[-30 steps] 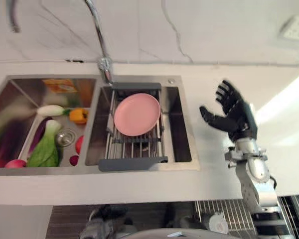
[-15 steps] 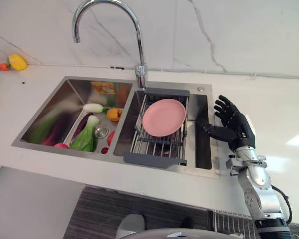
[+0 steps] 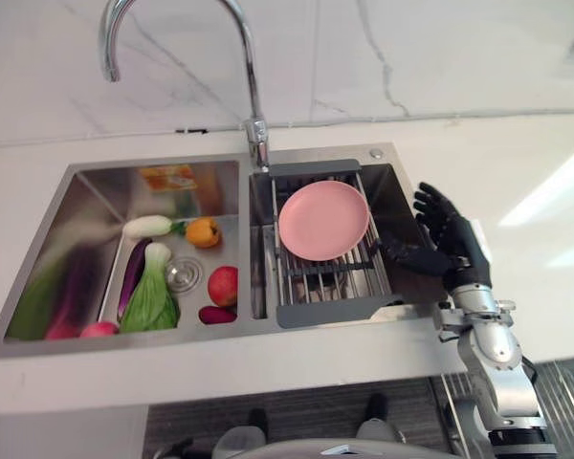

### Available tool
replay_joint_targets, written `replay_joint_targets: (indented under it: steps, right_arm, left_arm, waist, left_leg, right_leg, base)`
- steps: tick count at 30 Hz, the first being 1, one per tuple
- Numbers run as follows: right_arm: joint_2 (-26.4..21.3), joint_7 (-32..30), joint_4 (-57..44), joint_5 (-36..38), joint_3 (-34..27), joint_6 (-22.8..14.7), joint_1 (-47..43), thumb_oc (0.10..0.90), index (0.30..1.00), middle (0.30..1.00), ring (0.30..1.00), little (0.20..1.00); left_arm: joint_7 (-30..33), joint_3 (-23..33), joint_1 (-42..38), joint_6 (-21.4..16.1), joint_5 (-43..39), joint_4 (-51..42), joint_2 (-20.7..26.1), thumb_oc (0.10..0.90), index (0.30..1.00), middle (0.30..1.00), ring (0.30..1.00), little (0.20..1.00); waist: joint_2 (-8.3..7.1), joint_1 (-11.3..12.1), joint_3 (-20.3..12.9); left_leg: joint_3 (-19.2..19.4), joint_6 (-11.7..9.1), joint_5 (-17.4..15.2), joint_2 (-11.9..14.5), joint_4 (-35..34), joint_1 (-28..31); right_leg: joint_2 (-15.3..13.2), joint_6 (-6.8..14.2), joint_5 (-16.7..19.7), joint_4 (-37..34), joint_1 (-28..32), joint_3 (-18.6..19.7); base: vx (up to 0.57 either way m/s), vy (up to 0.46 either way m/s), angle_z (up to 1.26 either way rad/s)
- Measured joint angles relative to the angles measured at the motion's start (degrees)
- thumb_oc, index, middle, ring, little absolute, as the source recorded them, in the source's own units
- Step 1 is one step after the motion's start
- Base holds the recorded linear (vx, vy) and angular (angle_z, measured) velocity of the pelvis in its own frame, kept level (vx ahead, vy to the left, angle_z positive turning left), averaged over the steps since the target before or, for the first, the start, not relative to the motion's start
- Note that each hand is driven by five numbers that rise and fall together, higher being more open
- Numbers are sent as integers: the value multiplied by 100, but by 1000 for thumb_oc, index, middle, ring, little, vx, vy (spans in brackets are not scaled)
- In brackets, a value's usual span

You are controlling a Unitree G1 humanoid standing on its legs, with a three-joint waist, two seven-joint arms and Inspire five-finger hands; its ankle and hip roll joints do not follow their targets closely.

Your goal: Place the dishes in the dishwasher.

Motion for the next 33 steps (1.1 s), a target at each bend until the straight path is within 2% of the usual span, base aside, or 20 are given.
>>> replay_joint_targets:
  steps: [1,2,3,4,5,6,7,8,10,11,12,14,15,18,24,27,28,32,33]
  right_arm:
    - [-149,15,39,-404,35,82,34,800,900,900,900,900]
    - [-323,16,-15,-599,42,81,20,800,900,900,900,900]
    - [-515,30,-93,-771,36,77,23,800,900,900,900,900]
    - [-680,77,-132,-859,36,86,42,800,900,900,900,900]
    - [-887,133,-290,-1007,19,110,23,800,900,900,900,900]
    - [-1058,164,-487,-1116,18,98,-17,800,900,900,900,900]
    - [-1210,244,-648,-1224,30,47,-149,800,900,900,900,900]
    - [-1494,407,-838,-1423,116,-56,-479,800,900,900,900,900]
    - [-1669,493,-916,-1529,211,-115,-640,800,900,900,900,900]
    - [-1846,592,-938,-1634,340,-158,-803,800,900,900,900,900]
    - [-1846,592,-938,-1634,340,-158,-803,800,900,900,900,900]
    - [-2138,807,-930,-1811,562,-168,-905,800,900,900,900,900]
    - [-2287,848,-928,-1929,640,-173,-902,800,900,900,900,900]
    - [-2683,944,-829,-2450,867,-197,-888,800,900,900,900,900]
    - [-2746,906,-542,-3417,963,-282,-892,800,900,900,900,900]
    - [-2743,837,-497,-3696,1132,-301,-906,800,900,900,900,900]
    - [-2703,745,-382,-4013,1385,-324,-911,800,900,900,900,900]
    - [-2626,740,-288,-4257,1551,-342,-925,800,900,900,900,900]
    - [-2462,693,-222,-4313,1560,-346,-949,800,900,900,900,900]
  left_arm:
    - [-45,-7,-115,-169,13,-154,101,800,900,900,900,900]
    - [-71,0,-204,-173,77,-181,164,800,900,900,900,900]
    - [-73,4,-250,-180,168,-206,160,800,900,900,900,900]
    - [-81,12,-234,-183,207,-198,210,800,900,900,900,900]
    - [-90,45,-154,-195,216,-194,248,800,900,900,900,900]
    - [-103,46,-63,-185,226,-177,275,800,900,900,900,900]
    - [-109,48,27,-165,260,-152,308,800,900,900,900,900]
    - [-155,111,179,-115,384,83,316,800,900,900,900,900]
    - [-163,115,317,-66,434,98,311,800,900,900,900,900]
    - [-185,118,485,-35,434,116,267,800,900,900,900,900]
    - [-185,118,485,-35,434,116,267,800,900,900,900,900]
    - [-214,102,820,-26,446,104,143,800,900,900,900,900]
    - [-233,90,876,-20,454,69,100,800,900,900,900,900]
    - [-310,86,896,-16,570,-29,-11,800,900,900,900,900]
    - [-301,35,884,-20,666,-53,-21,800,900,900,900,900]
    - [-279,37,889,-21,669,-66,-20,800,900,900,900,900]
    - [-252,41,880,-28,669,-87,-21,800,900,900,900,900]
    - [-180,47,874,-34,669,-95,-20,800,900,900,900,900]
    - [-178,47,880,-25,669,-90,-21,800,900,900,900,900]
  waist:
    - [-36,-111,-11]
    - [-3,-69,7]
    - [19,-141,13]
    - [120,-163,-4]
    - [192,-85,-8]
    - [99,-39,-67]
    - [-8,38,-132]
    - [-144,149,-217]
    - [-169,236,-234]
    - [-124,248,-242]
    - [-124,248,-242]
    - [-102,255,-243]
    - [-122,255,-238]
    - [-121,253,-245]
    - [-14,267,-306]
    - [12,298,-319]
    - [22,362,-330]
    - [26,400,-331]
    - [28,462,-330]
  left_leg:
    - [47,155,-7,-104,51,79]
    - [101,211,-35,-66,137,-14]
    - [79,265,22,22,76,-5]
    - [29,236,90,170,-13,22]
    - [33,216,177,247,-140,118]
    - [67,196,194,160,-178,100]
    - [113,205,198,44,-183,52]
    - [158,201,213,-64,-215,90]
    - [200,165,235,-80,-237,122]
    - [189,80,293,-31,-316,179]
    - [189,80,293,-31,-316,179]
    - [198,-79,436,130,-495,333]
    - [199,-115,466,150,-495,329]
    - [151,-250,519,231,-525,289]
    - [-65,-323,626,345,-526,143]
    - [-109,-330,656,344,-521,125]
    - [-149,-319,666,343,-503,114]
    - [-221,-279,694,333,-498,81]
    - [-239,-278,693,331,-498,81]
  right_leg:
    - [-12,82,508,172,-96,77]
    - [-15,-86,638,263,-252,298]
    - [282,384,-171,746,-346,859]
    - [630,469,-1041,1160,-341,1159]
    - [996,450,-1544,1285,-172,1123]
    - [968,441,-1611,989,62,719]
    - [897,440,-1609,557,307,513]
    - [874,441,-1369,-197,890,524]
    - [874,425,-1377,-417,1011,645]
    - [938,428,-1429,-410,1044,646]
    - [938,428,-1429,-410,1044,646]
    - [1111,352,-1562,-412,1135,632]
    - [1134,277,-1640,-422,1132,622]
    - [1212,235,-1839,-424,1115,578]
    - [1329,199,-1857,-425,1085,390]
    - [1332,179,-1840,-424,1109,331]
    - [1337,149,-1823,-424,1120,303]
    - [1337,133,-1811,-420,1118,263]
    - [1337,115,-1798,-418,1131,256]
  base:
    - [-26,148,-22]
    - [-26,146,-17]
    - [-4,53,3]
    - [-21,-42,12]
    - [-9,-64,4]
    - [14,-53,-14]
    - [62,-75,-21]
    - [49,-51,-18]
    - [41,-54,-12]
    - [29,-51,-6]
    - [14,-70,-3]
    - [10,-86,-7]
    - [6,-79,-4]
    - [3,-44,5]
    - [7,-44,16]
    - [1,-28,11]
    - [10,-17,11]
    - [4,-7,12]
    - [8,-13,6]
